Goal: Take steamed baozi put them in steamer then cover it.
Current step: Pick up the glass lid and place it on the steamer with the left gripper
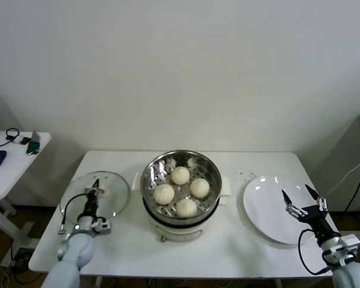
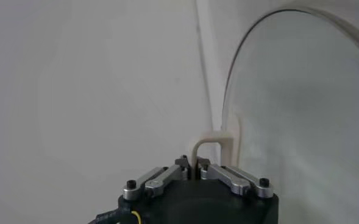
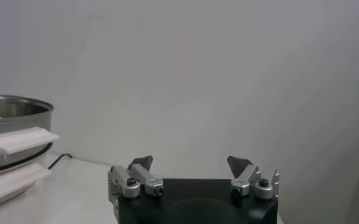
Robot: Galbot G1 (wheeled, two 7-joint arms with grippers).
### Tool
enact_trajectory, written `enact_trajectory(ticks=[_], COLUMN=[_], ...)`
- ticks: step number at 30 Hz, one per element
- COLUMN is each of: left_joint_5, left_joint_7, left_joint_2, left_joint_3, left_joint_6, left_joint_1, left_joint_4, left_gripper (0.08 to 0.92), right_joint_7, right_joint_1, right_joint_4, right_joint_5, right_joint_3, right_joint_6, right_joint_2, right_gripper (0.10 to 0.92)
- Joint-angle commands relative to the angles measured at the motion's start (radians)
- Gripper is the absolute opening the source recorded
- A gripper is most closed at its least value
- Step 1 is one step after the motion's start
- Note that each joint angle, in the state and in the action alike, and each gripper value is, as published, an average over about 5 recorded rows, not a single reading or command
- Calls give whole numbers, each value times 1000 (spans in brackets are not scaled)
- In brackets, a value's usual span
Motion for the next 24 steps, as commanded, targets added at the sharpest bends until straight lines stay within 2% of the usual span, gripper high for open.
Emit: enact_trajectory(ticks=[1,9,17,24], left_joint_5=[-52,-114,-161,-180], left_joint_7=[-4,-6,36,72], left_joint_2=[40,81,147,219], left_joint_3=[-10,-51,-85,-53], left_joint_6=[51,104,237,362], left_joint_1=[85,190,324,348], left_joint_4=[-205,-414,-666,-843], left_gripper=[155,155,155,155], right_joint_7=[-1,-5,-6,-5], right_joint_1=[5,17,41,73], right_joint_4=[-7,-22,-44,-70], right_joint_5=[-1,-2,-8,-26], right_joint_3=[4,4,-11,-45], right_joint_6=[3,8,10,16], right_joint_2=[-8,-15,-30,-44], right_gripper=[823,823,823,823])
